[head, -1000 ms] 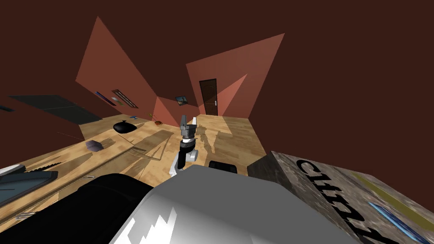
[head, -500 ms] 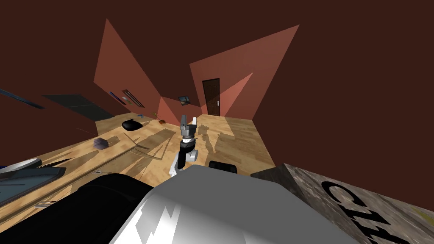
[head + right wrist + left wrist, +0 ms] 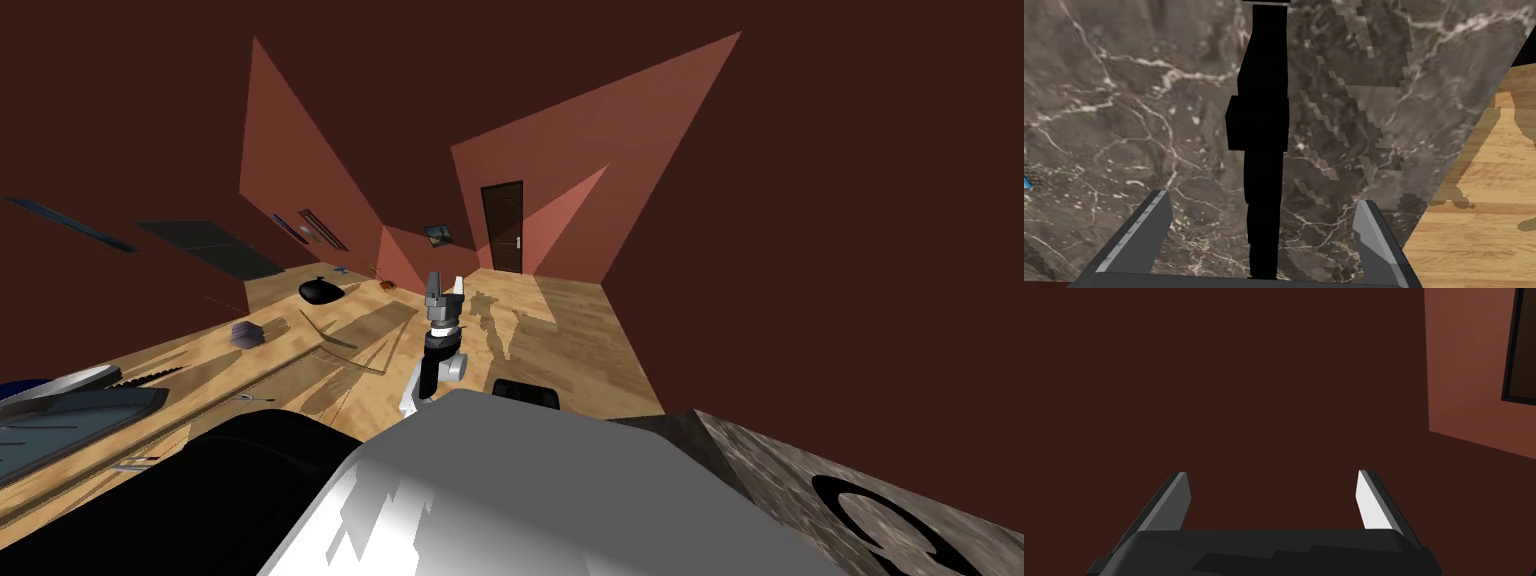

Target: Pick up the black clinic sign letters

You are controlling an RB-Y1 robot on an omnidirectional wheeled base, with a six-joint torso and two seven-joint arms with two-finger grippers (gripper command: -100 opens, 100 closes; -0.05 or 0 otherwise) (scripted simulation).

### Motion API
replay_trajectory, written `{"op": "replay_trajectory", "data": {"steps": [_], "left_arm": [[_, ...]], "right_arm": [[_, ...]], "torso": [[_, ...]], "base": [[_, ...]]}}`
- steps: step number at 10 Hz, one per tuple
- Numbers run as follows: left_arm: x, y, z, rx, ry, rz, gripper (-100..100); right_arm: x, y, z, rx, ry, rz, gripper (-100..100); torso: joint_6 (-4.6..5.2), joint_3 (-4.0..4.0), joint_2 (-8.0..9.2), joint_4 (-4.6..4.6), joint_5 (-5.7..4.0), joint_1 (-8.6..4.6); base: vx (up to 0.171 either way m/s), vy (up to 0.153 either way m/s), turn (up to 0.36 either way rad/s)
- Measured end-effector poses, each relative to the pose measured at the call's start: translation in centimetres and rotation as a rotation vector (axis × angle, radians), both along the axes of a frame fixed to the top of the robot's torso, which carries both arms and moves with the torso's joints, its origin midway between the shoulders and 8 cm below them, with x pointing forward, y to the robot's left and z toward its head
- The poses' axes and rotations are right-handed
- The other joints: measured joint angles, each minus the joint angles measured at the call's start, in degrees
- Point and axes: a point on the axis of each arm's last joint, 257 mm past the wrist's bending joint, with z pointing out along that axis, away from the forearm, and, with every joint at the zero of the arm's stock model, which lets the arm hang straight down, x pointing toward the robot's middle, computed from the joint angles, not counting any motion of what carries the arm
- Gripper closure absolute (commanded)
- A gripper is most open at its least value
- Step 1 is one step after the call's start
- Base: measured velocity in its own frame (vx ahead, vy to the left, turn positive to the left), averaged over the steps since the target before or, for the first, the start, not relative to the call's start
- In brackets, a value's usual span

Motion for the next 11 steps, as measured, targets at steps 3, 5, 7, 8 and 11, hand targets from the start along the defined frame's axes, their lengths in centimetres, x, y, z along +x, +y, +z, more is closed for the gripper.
{"op": "replay_trajectory", "data": {"steps": [3, 5, 7, 8, 11], "left_arm": [[0.0, 0.0, 0.0, 0.0, 0.0, 0.0, 0], [0.0, 0.0, 0.0, 0.0, 0.0, 0.0, 0], [0.0, 0.0, 0.0, 0.0, 0.0, 0.0, 0], [0.0, 0.0, 0.0, 0.0, 0.0, 0.0, 0], [0.0, 0.0, 0.0, 0.0, 0.0, 0.0, 0]], "right_arm": [[-0.9, 0.8, -0.9, 0.002, -0.001, -0.009, -100], [-1.4, 1.4, -1.8, 0.001, -0.001, -0.013, -100], [-1.5, 1.4, -1.9, 0.0, -0.001, -0.014, 100], [-1.5, 1.4, -1.9, 0.0, -0.001, -0.013, 100], [-1.5, 1.4, -1.9, 0.0, 0.0, -0.013, 0]], "torso": [[0.01, 0.09, 0.13, 0.04, -0.04, -0.17], [0.01, 0.1, 0.15, 0.04, -0.05, -0.17], [0.01, 0.12, 0.2, 0.05, -0.01, -0.04], [0.02, 0.13, 0.21, 0.06, -0.04, -0.07], [0.01, 0.15, 0.23, 0.07, -0.05, -0.09]], "base": [[0.023, -0.04, 0.043], [0.011, -0.025, 0.016], [0.0, 0.0, 0.0], [0.0, 0.0, 0.0], [0.0, 0.0, 0.0]]}}
